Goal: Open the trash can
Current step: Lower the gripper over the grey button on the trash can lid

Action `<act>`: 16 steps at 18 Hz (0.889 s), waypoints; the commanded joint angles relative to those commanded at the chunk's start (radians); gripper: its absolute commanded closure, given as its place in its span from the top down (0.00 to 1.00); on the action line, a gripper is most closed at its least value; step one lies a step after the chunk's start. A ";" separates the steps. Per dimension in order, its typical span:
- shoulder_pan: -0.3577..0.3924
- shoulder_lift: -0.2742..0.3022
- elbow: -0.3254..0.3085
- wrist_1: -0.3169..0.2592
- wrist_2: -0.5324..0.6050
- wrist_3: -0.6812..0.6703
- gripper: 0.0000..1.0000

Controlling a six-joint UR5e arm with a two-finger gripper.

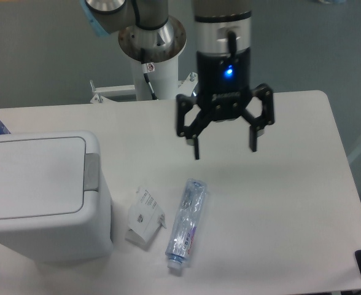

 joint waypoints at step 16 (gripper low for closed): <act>0.015 -0.002 -0.117 -0.005 -0.247 -0.250 1.00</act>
